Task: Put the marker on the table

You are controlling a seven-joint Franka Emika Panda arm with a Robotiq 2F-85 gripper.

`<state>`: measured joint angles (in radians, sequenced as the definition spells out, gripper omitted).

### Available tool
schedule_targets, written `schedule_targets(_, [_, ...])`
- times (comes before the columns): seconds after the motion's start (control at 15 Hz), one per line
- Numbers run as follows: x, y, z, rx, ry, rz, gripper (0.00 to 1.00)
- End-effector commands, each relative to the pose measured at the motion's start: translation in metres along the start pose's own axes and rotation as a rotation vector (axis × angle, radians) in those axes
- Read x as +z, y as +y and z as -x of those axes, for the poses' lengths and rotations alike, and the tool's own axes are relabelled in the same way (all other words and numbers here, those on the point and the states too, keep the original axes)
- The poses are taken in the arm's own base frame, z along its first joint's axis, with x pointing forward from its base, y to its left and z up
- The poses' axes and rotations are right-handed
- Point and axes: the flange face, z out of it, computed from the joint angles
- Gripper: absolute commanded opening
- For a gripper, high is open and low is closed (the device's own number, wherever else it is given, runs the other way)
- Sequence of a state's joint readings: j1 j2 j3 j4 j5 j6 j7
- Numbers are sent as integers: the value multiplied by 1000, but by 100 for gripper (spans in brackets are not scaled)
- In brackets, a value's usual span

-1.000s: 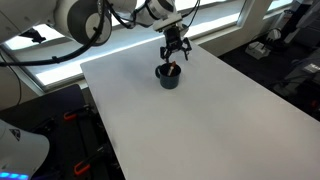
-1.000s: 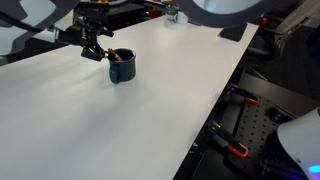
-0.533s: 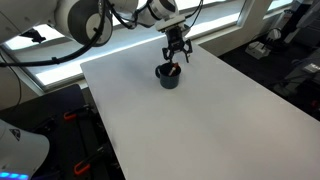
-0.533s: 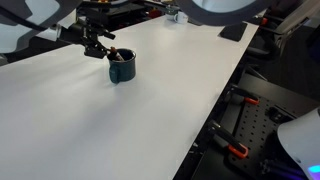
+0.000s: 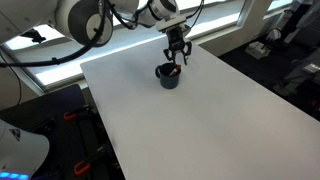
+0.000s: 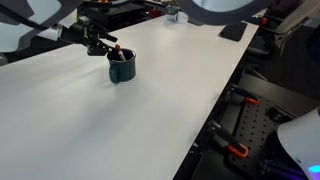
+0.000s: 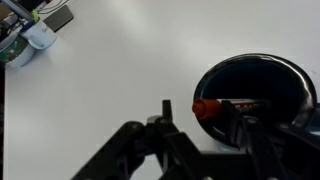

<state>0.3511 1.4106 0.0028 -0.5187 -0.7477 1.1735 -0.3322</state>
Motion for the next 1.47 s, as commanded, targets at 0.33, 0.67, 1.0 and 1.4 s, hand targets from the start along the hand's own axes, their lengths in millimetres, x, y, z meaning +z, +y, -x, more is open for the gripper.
schedule_targets(0.33, [15,0,0,-20,-27,-82,100])
schedule_targets(0.67, [20,-1,-1,-31,-28,-110,68])
schedule_targets(1.0, [20,-3,-1,-36,-29,-117,67])
schedule_targets(1.4, [20,-4,-1,-37,-31,-120,33])
